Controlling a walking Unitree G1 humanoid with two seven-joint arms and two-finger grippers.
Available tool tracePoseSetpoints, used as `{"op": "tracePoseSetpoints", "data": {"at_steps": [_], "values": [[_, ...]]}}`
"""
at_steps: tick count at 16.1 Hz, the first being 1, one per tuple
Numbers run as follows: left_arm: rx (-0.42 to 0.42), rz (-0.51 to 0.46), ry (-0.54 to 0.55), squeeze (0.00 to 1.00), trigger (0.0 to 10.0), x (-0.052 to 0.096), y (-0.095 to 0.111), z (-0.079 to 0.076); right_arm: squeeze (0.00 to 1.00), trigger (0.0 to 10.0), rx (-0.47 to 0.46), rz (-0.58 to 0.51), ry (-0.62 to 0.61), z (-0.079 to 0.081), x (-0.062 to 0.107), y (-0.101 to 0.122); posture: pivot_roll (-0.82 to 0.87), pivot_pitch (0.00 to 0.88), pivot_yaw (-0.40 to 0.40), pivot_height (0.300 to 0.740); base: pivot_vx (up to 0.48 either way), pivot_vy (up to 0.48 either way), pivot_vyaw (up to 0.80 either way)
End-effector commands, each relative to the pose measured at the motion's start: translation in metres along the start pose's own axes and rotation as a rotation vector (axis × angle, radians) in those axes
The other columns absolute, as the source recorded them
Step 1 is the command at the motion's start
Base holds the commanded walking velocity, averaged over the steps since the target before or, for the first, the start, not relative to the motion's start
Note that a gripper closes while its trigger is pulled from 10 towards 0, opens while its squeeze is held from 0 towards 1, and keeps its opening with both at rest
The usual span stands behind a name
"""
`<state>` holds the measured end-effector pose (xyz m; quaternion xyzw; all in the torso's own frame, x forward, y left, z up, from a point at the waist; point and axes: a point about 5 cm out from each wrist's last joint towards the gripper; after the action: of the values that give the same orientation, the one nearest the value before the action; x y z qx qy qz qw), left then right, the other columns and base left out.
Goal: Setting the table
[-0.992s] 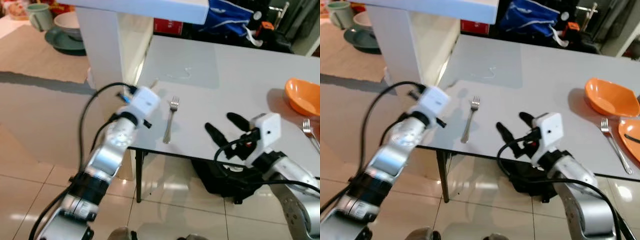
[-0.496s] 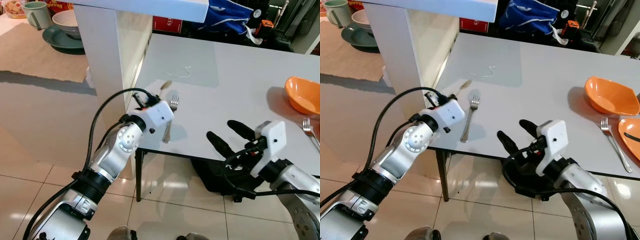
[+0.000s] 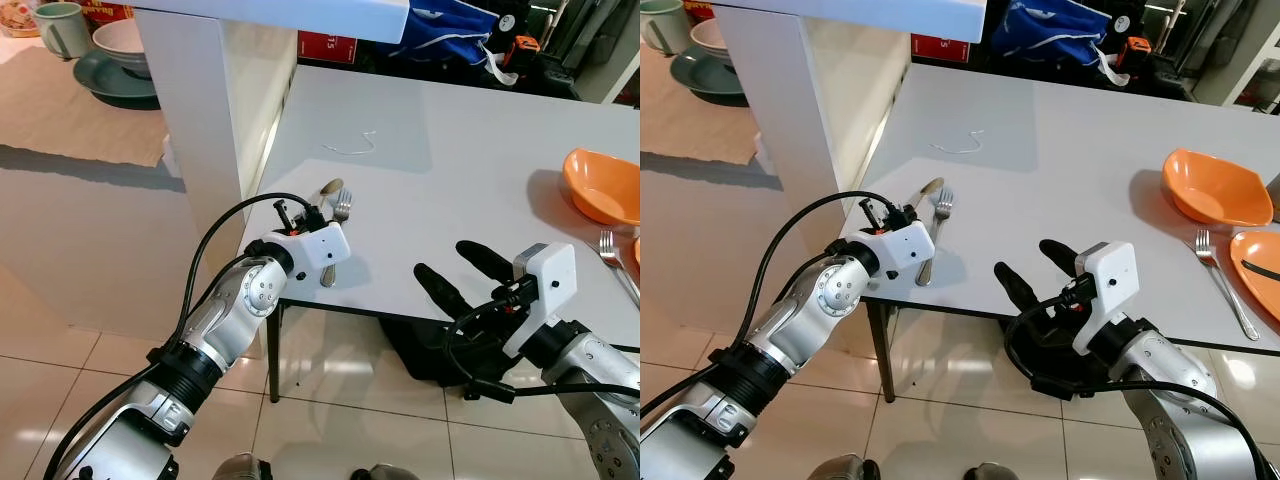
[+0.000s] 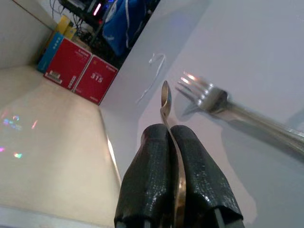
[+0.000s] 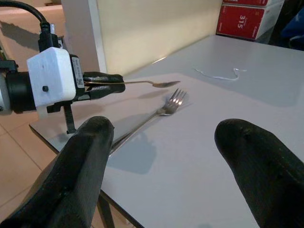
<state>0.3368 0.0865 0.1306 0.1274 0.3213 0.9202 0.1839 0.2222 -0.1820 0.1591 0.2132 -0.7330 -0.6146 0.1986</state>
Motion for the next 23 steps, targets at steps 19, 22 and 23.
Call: {"op": "tracePoseSetpoints", "data": {"at_steps": [19,22,23], "values": [[-0.020,0.087,-0.039,1.00,10.0,-0.006,-0.008,-0.002,0.00,10.0,-0.041,0.005,0.008,0.018,0.007,0.004,-0.06,0.099,-0.078,0.740,0.000,0.000,0.00],[0.015,0.096,-0.032,1.00,10.0,-0.006,-0.011,-0.002,0.00,10.0,-0.039,0.005,0.005,0.018,0.007,0.003,-0.05,0.090,-0.075,0.740,0.000,0.000,0.00],[0.021,0.093,-0.033,1.00,10.0,-0.006,-0.010,-0.002,0.00,10.0,-0.039,0.005,0.005,0.018,0.007,0.003,-0.06,0.089,-0.076,0.740,0.000,0.000,0.00]]}}
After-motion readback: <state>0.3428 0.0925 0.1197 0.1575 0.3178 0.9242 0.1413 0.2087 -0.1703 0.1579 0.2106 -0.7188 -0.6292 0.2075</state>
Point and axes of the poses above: a point about 5 cm out from each wrist's last joint towards the gripper, its own x axis pointing back from the gripper into the wrist, its own y axis along the axis of the wrist's last joint, z = x × y, and after that the axes turned 10 degrees about x, right-handed
